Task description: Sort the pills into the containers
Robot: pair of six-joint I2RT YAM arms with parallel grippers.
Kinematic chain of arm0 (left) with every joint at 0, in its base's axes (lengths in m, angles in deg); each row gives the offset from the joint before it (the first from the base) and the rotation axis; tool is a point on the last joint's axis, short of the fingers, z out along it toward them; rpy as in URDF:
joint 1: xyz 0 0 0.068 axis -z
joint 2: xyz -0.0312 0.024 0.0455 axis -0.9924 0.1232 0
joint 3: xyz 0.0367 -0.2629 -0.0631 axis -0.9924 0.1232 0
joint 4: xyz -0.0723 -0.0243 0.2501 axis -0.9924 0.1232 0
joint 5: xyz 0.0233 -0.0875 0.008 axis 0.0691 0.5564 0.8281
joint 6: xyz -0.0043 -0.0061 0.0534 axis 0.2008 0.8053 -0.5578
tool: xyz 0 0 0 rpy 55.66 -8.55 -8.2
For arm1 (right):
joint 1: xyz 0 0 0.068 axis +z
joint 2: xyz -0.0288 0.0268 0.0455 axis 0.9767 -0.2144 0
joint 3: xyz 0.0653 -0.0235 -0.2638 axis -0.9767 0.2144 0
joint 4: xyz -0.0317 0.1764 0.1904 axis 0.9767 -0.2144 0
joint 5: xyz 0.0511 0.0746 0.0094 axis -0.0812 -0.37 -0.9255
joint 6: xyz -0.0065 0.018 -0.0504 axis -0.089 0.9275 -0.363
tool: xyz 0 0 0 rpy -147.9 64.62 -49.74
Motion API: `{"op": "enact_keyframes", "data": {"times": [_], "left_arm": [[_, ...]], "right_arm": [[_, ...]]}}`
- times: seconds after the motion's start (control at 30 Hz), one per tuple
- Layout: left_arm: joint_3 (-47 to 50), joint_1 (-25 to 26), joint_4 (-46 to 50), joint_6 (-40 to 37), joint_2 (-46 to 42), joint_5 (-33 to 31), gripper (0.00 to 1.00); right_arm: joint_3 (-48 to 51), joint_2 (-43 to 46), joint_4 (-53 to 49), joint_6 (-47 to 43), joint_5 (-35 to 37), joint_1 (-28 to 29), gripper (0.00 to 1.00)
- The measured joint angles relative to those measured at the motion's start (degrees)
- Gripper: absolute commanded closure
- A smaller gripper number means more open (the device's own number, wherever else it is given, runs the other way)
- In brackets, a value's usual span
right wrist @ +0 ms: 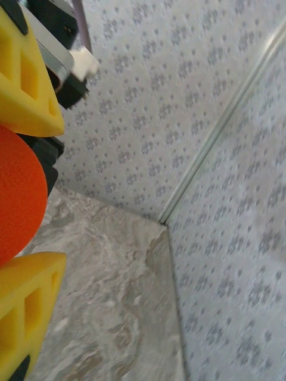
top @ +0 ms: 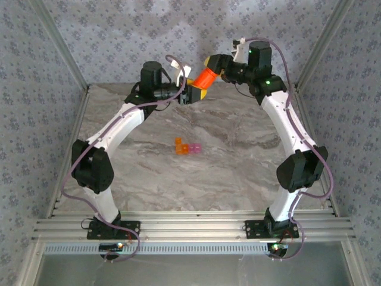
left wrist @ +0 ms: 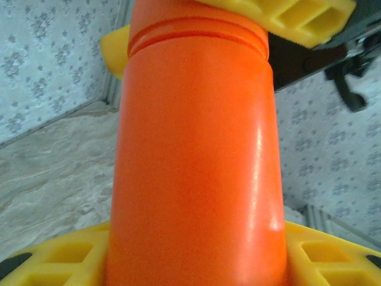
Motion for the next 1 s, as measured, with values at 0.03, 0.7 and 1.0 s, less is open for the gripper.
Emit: {"op": "enact_keyframes", "data": {"times": [0.03, 0.7, 1.0], "left_arm": [[0.44, -0.2, -1.84, 1.55, 0.04, 0.92, 1.0], [0.96, -1.07, -7.5, 5.81, 0.11, 2.56, 1.0], [0.94, -0.98, 0.7, -2.86, 0.0, -3.37, 1.0]], "right_arm": [[0.04, 0.0, 1.09, -0.79, -0.98, -0.09, 0.6], [-5.57, -0.79, -0.61, -3.87, 1.84, -0.39, 0.08], [-0.15, 4.79, -8.59, 5.73, 14.62, -0.63, 0.08]]}}
